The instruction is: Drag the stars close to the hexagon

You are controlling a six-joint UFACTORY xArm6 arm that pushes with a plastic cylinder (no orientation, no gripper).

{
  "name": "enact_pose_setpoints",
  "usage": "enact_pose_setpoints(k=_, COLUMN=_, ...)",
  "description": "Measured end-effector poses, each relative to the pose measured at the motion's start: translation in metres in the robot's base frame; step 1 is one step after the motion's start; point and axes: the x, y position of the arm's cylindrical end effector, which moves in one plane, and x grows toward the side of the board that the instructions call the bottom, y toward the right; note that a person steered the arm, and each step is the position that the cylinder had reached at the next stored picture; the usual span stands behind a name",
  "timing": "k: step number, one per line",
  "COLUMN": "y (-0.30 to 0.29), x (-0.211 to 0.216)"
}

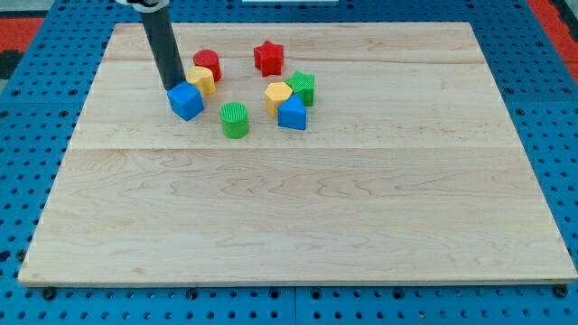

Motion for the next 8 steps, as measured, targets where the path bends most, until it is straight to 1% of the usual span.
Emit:
enact_pose_setpoints(k=1, y=0.001, x=0.01)
enact_pose_setpoints(k=2, y=-0.027, x=0.015)
enact_pose_setpoints(k=3, y=0.001, x=0.033)
enact_pose_setpoints(k=4, y=0.001, x=0.039)
enact_pose_setpoints(k=5, y=-0.017, x=0.115)
enact_pose_setpoints(k=6, y=0.074, x=0.151)
enact_pose_setpoints(k=7, y=0.183, x=0.095)
enact_pose_setpoints(k=8, y=0.249, x=0.007)
